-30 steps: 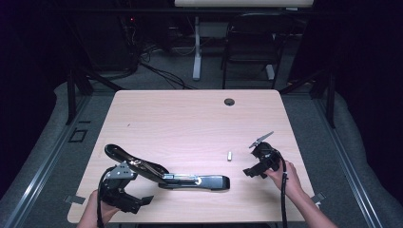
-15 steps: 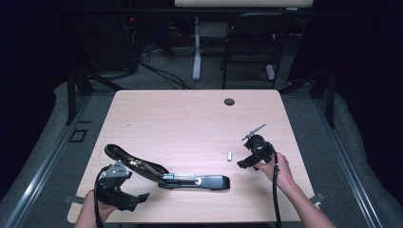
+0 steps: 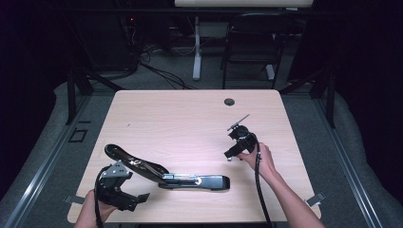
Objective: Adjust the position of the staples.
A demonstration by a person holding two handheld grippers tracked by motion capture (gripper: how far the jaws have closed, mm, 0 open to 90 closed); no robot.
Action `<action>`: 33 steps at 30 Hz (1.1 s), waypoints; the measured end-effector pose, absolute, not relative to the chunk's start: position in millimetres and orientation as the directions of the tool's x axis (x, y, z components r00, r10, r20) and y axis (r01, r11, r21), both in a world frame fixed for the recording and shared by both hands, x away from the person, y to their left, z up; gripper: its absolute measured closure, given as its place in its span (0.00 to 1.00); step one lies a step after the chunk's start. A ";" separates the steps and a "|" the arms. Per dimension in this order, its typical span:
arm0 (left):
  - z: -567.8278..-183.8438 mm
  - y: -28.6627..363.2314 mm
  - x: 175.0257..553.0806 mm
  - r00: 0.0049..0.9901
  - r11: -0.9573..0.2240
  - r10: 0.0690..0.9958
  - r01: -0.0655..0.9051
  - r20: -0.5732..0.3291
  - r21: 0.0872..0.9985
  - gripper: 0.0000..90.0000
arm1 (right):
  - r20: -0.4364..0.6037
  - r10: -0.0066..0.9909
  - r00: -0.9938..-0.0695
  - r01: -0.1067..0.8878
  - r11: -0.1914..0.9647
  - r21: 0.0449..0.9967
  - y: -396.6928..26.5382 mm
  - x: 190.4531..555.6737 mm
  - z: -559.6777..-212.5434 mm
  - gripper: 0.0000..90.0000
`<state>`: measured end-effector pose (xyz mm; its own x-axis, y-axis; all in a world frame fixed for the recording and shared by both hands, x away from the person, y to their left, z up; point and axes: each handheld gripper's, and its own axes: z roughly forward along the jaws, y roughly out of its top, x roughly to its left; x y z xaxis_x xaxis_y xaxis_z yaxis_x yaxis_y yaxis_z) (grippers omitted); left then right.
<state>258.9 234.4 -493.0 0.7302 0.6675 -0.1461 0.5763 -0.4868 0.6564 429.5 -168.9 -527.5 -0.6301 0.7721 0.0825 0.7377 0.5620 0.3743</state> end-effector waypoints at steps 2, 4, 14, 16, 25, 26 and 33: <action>-493.0 234.2 258.6 0.733 -0.488 0.665 0.575 -0.147 0.657 0.00 | 0.079 0.779 -0.622 0.744 0.558 0.367 -162.2 430.8 -531.9 0.36; -493.7 233.5 258.6 0.732 -0.486 0.664 0.577 -0.152 0.656 0.00 | 0.075 0.779 -0.623 0.750 0.567 0.341 -159.9 432.5 -535.1 0.39; -494.7 231.8 259.3 0.736 -0.501 0.661 0.577 -0.145 0.645 0.00 | 0.071 0.804 -0.591 0.774 0.539 0.332 -154.2 435.0 -542.4 0.56; -495.5 231.3 259.5 0.737 -0.506 0.661 0.579 -0.145 0.639 0.00 | 0.063 0.808 -0.586 0.776 0.537 0.332 -155.1 435.2 -542.5 0.59; -496.3 230.8 259.8 0.737 -0.517 0.661 0.581 -0.138 0.628 0.00 | 0.060 0.806 -0.589 0.779 0.547 0.308 -153.7 434.6 -545.3 0.74; -496.3 230.7 259.8 0.738 -0.518 0.661 0.581 -0.137 0.628 0.00 | 0.060 0.806 -0.589 0.779 0.547 0.308 -153.6 434.4 -545.4 0.75; -496.8 230.4 260.0 0.740 -0.525 0.660 0.580 -0.132 0.623 0.00 | 0.068 0.793 -0.605 0.772 0.564 0.295 -152.0 433.7 -545.1 0.86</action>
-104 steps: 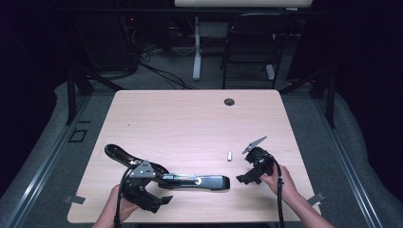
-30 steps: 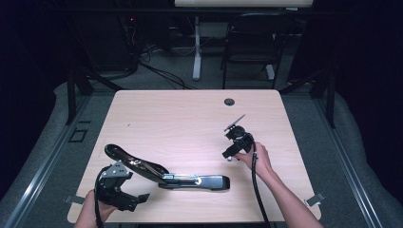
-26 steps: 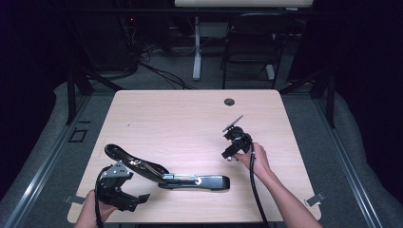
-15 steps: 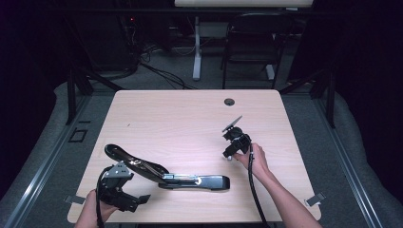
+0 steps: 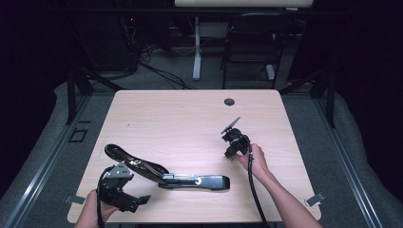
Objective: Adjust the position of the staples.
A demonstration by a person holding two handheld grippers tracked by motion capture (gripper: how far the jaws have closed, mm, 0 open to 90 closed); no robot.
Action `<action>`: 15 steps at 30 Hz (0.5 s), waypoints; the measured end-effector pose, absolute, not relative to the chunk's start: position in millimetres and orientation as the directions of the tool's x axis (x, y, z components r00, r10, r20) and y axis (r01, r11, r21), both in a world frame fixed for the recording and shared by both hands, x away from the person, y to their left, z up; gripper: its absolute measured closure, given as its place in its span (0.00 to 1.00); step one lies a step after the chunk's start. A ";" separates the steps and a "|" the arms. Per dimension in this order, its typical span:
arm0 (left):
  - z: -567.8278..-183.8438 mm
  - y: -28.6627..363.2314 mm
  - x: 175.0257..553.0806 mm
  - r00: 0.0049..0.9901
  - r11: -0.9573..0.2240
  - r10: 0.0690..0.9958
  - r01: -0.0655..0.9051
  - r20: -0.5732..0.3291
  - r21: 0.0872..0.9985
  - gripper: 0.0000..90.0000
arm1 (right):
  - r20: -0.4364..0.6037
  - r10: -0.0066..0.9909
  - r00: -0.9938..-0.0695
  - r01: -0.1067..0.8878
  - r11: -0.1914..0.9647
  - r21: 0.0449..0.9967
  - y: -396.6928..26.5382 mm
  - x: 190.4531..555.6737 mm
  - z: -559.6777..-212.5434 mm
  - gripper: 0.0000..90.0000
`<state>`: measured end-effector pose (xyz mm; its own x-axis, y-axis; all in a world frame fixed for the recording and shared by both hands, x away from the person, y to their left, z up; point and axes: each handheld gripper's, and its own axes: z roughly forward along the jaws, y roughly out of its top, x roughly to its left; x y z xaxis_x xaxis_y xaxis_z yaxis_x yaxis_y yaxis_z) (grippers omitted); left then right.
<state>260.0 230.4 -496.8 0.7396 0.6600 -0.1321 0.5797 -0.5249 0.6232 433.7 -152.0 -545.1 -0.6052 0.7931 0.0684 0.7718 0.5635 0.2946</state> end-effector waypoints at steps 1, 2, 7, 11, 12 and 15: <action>-496.7 230.4 260.0 0.739 -0.526 0.660 0.580 -0.131 0.623 0.00 | 0.064 0.794 -0.605 0.770 0.563 0.299 -151.9 433.3 -544.9 0.87; -496.8 230.4 260.0 0.739 -0.525 0.661 0.580 -0.131 0.623 0.00 | 0.064 0.789 -0.611 0.767 0.571 0.294 -152.2 433.3 -543.8 0.87; -496.8 230.9 260.1 0.740 -0.526 0.660 0.581 -0.132 0.622 0.00 | 0.063 0.792 -0.607 0.760 0.556 0.335 -153.3 431.0 -541.0 0.87; -497.0 230.9 259.9 0.739 -0.525 0.661 0.582 -0.134 0.620 0.00 | 0.060 0.771 -0.634 0.744 0.587 0.319 -159.3 430.1 -530.8 0.87; -497.1 230.8 259.8 0.737 -0.524 0.662 0.584 -0.136 0.619 0.00 | 0.051 0.766 -0.641 0.740 0.599 0.306 -160.5 429.7 -529.1 0.87; -497.2 230.7 259.7 0.737 -0.526 0.662 0.585 -0.134 0.618 0.00 | 0.052 0.764 -0.643 0.741 0.603 0.297 -162.1 427.9 -527.5 0.87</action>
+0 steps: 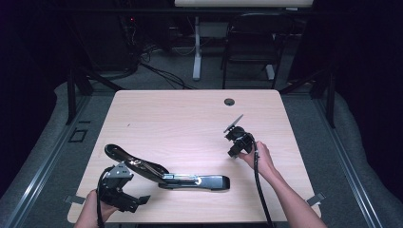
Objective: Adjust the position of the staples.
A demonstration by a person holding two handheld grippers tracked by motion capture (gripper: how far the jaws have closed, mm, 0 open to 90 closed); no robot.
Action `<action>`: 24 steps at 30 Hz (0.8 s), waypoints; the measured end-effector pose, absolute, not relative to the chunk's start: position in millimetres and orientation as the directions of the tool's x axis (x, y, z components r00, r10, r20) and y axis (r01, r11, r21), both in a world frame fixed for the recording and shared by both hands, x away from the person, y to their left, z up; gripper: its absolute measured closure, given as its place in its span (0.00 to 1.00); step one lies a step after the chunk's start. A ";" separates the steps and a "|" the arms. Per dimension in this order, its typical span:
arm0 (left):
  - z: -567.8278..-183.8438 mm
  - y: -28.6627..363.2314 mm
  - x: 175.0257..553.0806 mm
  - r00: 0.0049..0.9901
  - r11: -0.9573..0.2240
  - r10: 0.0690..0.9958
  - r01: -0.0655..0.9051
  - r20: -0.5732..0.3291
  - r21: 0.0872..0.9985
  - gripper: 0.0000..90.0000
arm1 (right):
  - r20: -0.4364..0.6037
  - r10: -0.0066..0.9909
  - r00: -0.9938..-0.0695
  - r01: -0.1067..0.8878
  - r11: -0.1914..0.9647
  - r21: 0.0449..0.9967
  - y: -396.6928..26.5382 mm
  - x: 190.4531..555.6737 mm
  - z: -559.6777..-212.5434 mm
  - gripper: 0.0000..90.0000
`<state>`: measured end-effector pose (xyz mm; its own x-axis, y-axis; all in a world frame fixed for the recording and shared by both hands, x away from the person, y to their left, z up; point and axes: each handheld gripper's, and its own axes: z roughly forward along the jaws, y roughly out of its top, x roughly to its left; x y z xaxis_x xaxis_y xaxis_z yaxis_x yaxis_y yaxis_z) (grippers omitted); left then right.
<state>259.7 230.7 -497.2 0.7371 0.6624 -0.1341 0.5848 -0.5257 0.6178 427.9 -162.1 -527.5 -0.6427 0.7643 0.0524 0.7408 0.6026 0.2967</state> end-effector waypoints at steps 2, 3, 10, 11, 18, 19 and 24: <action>-497.5 230.4 259.8 0.737 -0.526 0.662 0.585 -0.134 0.617 0.00 | 0.056 0.766 -0.641 0.744 0.602 0.291 -163.3 424.0 -528.2 0.87; -497.6 230.4 259.9 0.737 -0.526 0.663 0.585 -0.134 0.617 0.00 | 0.049 0.759 -0.649 0.740 0.616 0.271 -164.2 423.7 -528.0 0.87; -497.5 230.3 259.7 0.734 -0.527 0.666 0.586 -0.129 0.615 0.00 | 0.036 0.754 -0.656 0.739 0.632 0.234 -168.8 419.1 -529.8 0.87; -497.7 230.5 259.9 0.734 -0.530 0.667 0.587 -0.127 0.612 0.00 | 0.043 0.758 -0.651 0.743 0.625 0.239 -170.2 416.3 -530.2 0.86; -498.1 230.1 259.8 0.733 -0.529 0.668 0.590 -0.128 0.610 0.00 | 0.045 0.746 -0.665 0.735 0.642 0.218 -175.2 408.2 -535.7 0.86; -498.1 230.1 259.8 0.733 -0.529 0.668 0.590 -0.128 0.610 0.00 | 0.046 0.744 -0.667 0.733 0.644 0.217 -175.6 407.2 -537.1 0.86; -498.0 230.4 259.9 0.733 -0.531 0.669 0.588 -0.125 0.610 0.00 | 0.044 0.738 -0.673 0.730 0.653 0.200 -175.8 406.5 -539.3 0.86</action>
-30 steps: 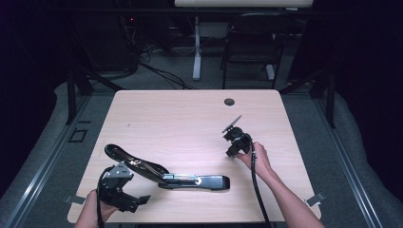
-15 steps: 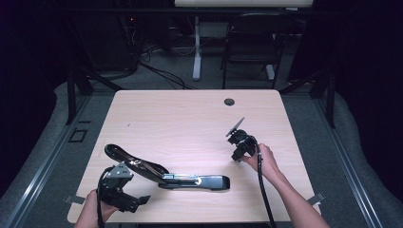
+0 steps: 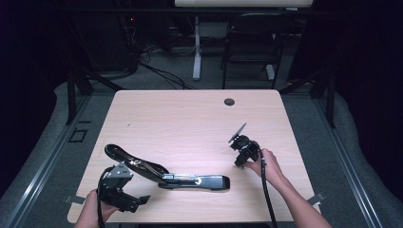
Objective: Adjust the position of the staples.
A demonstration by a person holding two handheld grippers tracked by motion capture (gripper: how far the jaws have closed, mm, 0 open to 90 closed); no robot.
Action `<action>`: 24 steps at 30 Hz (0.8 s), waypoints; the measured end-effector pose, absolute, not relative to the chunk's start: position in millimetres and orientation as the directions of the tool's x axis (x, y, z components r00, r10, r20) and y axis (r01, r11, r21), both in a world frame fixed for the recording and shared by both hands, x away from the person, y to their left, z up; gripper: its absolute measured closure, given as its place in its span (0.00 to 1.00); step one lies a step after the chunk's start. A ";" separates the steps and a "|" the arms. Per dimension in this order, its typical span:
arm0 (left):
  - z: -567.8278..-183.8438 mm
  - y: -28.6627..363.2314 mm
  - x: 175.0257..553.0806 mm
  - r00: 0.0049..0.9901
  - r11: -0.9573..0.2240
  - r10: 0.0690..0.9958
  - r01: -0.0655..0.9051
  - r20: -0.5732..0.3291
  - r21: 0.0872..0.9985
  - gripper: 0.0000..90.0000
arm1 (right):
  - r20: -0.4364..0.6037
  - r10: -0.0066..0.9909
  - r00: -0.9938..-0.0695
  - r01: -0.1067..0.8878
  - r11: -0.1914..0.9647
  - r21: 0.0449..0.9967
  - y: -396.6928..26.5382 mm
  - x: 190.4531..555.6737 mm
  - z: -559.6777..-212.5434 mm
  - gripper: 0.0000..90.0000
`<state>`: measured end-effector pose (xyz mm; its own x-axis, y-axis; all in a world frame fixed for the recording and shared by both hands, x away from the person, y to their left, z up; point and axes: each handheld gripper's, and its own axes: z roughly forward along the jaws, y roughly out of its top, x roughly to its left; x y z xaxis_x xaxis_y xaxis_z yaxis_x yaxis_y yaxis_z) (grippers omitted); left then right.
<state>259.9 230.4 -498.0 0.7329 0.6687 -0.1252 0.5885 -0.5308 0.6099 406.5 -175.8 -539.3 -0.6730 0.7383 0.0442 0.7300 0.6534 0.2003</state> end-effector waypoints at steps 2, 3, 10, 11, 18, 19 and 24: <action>-498.0 230.3 259.8 0.733 -0.531 0.668 0.588 -0.125 0.610 0.00 | 0.031 0.723 -0.690 0.716 0.676 0.175 -175.9 407.8 -537.0 0.85; -498.0 230.4 259.8 0.733 -0.531 0.669 0.589 -0.126 0.610 0.00 | 0.043 0.735 -0.676 0.727 0.657 0.196 -175.0 406.2 -538.9 0.85; -498.5 230.0 260.3 0.736 -0.535 0.666 0.587 -0.125 0.607 0.00 | 0.036 0.726 -0.686 0.720 0.672 0.175 -174.4 407.7 -536.8 0.80; -498.5 229.9 260.3 0.736 -0.535 0.666 0.587 -0.124 0.607 0.00 | 0.035 0.723 -0.690 0.716 0.675 0.178 -174.5 408.7 -535.9 0.80; -499.1 229.2 260.4 0.738 -0.539 0.663 0.588 -0.127 0.602 0.00 | 0.072 0.745 -0.663 0.741 0.640 0.202 -165.7 411.5 -540.6 0.83; -499.2 229.1 260.4 0.738 -0.541 0.662 0.588 -0.127 0.601 0.00 | 0.062 0.738 -0.672 0.734 0.653 0.186 -164.3 412.2 -541.2 0.83; -499.8 228.2 260.5 0.740 -0.545 0.661 0.590 -0.128 0.595 0.00 | 0.037 0.702 -0.712 0.702 0.707 0.087 -158.0 416.2 -538.9 0.84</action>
